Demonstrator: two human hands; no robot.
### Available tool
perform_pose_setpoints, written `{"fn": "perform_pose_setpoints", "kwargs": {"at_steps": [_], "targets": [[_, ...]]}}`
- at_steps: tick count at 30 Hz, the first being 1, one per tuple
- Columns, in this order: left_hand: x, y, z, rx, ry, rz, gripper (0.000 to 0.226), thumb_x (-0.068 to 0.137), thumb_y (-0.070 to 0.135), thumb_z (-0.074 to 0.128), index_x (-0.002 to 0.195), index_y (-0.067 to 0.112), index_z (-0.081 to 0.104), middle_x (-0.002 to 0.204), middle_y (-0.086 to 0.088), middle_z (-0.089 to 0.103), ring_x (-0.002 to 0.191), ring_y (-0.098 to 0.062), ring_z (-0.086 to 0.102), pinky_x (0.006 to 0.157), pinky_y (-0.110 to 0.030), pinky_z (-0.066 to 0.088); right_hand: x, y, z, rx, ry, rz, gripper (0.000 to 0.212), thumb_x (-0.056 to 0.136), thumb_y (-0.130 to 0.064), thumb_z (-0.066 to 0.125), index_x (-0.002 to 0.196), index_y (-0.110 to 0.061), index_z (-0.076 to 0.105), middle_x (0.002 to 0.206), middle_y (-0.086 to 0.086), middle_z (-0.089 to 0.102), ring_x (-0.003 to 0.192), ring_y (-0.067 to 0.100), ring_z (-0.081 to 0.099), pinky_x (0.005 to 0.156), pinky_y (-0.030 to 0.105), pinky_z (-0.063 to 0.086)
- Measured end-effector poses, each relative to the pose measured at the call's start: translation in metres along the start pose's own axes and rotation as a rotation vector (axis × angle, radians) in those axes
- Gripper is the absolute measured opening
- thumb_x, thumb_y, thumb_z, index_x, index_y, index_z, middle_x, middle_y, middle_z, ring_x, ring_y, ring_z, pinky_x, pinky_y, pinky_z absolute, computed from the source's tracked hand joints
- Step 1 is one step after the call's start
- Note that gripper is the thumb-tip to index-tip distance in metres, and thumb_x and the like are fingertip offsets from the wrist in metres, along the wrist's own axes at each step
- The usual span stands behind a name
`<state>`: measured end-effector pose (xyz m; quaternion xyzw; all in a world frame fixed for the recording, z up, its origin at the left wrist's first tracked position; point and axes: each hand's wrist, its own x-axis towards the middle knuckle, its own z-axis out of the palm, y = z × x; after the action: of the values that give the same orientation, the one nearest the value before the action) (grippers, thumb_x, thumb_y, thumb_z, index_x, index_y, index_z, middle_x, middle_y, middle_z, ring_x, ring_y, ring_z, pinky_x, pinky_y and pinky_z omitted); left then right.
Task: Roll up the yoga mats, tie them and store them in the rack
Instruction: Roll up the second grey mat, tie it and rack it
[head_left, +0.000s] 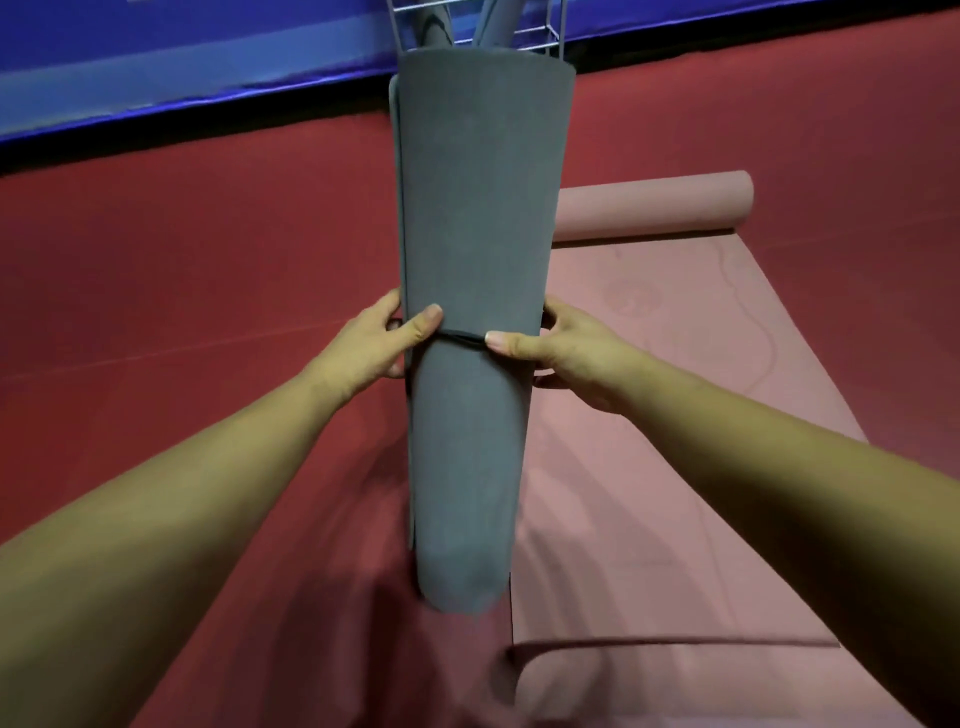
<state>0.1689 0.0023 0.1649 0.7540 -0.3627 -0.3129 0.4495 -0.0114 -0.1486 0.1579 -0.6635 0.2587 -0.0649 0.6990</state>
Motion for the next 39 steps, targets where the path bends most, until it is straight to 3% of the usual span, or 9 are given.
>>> {"fn": "perform_pose_setpoints", "kwargs": {"at_steps": [6, 10, 13, 17, 22, 26, 29, 34, 39], "targets": [[0.008, 0.081, -0.046, -0.108, -0.016, -0.088, 0.064, 0.064, 0.064, 0.069, 0.121, 0.035, 0.060, 0.106, -0.002, 0.072, 0.090, -0.010, 0.066, 0.074, -0.037, 0.058, -0.005, -0.094, -0.002, 0.100, 0.035, 0.051, 0.055, 0.077, -0.024, 0.083, 0.126, -0.032, 0.059, 0.115, -0.019, 0.070, 0.107, 0.008, 0.068, 0.091, 0.033, 0.054], [0.005, 0.176, -0.109, -0.166, -0.021, -0.095, 0.057, 0.080, 0.037, 0.076, 0.132, 0.024, 0.056, 0.101, 0.009, 0.073, 0.086, 0.003, 0.067, 0.067, -0.016, 0.052, -0.019, -0.208, 0.010, 0.205, 0.029, 0.061, 0.060, 0.078, -0.010, 0.081, 0.132, -0.023, 0.056, 0.122, -0.014, 0.069, 0.107, 0.006, 0.068, 0.081, 0.024, 0.056], [-0.008, 0.262, -0.169, -0.196, -0.039, -0.110, 0.058, 0.084, 0.027, 0.073, 0.137, 0.021, 0.052, 0.118, 0.003, 0.069, 0.095, 0.006, 0.065, 0.077, -0.014, 0.051, -0.040, -0.317, 0.028, 0.250, 0.047, 0.063, 0.074, 0.072, -0.004, 0.084, 0.138, -0.016, 0.052, 0.134, -0.005, 0.063, 0.118, 0.013, 0.064, 0.097, 0.033, 0.054], [-0.037, 0.386, -0.262, -0.218, -0.066, -0.085, 0.089, 0.066, 0.049, 0.081, 0.144, 0.027, 0.045, 0.132, 0.006, 0.062, 0.121, -0.003, 0.058, 0.105, -0.030, 0.045, -0.073, -0.466, 0.060, 0.289, 0.084, 0.037, 0.074, 0.071, 0.002, 0.082, 0.136, -0.017, 0.053, 0.134, -0.006, 0.063, 0.122, 0.016, 0.061, 0.107, 0.041, 0.047], [-0.078, 0.496, -0.370, -0.192, -0.089, -0.072, 0.101, 0.054, 0.056, 0.080, 0.143, 0.028, 0.043, 0.136, 0.007, 0.058, 0.125, -0.004, 0.054, 0.104, -0.019, 0.042, -0.104, -0.603, 0.109, 0.271, 0.112, -0.029, 0.081, 0.065, -0.002, 0.085, 0.136, -0.020, 0.053, 0.134, -0.004, 0.063, 0.125, 0.021, 0.059, 0.109, 0.045, 0.044], [-0.081, 0.532, -0.431, -0.189, -0.027, -0.068, 0.097, 0.054, 0.059, 0.080, 0.141, 0.029, 0.048, 0.132, 0.008, 0.062, 0.123, -0.007, 0.056, 0.108, -0.033, 0.044, -0.092, -0.672, 0.143, 0.277, 0.083, -0.077, 0.079, 0.066, 0.003, 0.083, 0.136, -0.017, 0.053, 0.131, -0.003, 0.065, 0.125, 0.020, 0.059, 0.111, 0.046, 0.043], [-0.065, 0.541, -0.455, -0.245, 0.049, -0.051, 0.096, 0.055, 0.057, 0.079, 0.140, 0.024, 0.050, 0.126, 0.008, 0.065, 0.115, -0.003, 0.061, 0.105, -0.036, 0.047, -0.065, -0.706, 0.154, 0.276, 0.086, -0.086, 0.076, 0.068, 0.006, 0.082, 0.136, -0.017, 0.054, 0.129, -0.005, 0.066, 0.123, 0.017, 0.061, 0.111, 0.044, 0.043], [-0.002, 0.537, -0.472, -0.355, 0.086, -0.061, 0.089, 0.055, 0.052, 0.080, 0.134, 0.024, 0.053, 0.122, 0.007, 0.068, 0.113, -0.006, 0.063, 0.104, -0.036, 0.048, -0.003, -0.723, 0.148, 0.295, 0.137, -0.138, 0.077, 0.069, 0.005, 0.081, 0.136, -0.021, 0.056, 0.130, -0.006, 0.066, 0.124, 0.019, 0.060, 0.108, 0.046, 0.045], [0.087, 0.525, -0.491, -0.338, 0.070, -0.096, 0.084, 0.057, 0.051, 0.085, 0.132, 0.027, 0.055, 0.124, 0.005, 0.068, 0.113, -0.010, 0.063, 0.104, -0.042, 0.047, 0.087, -0.733, 0.116, 0.287, 0.101, -0.140, 0.076, 0.071, 0.009, 0.079, 0.137, -0.020, 0.055, 0.127, -0.009, 0.067, 0.121, 0.012, 0.062, 0.107, 0.037, 0.047]]}}
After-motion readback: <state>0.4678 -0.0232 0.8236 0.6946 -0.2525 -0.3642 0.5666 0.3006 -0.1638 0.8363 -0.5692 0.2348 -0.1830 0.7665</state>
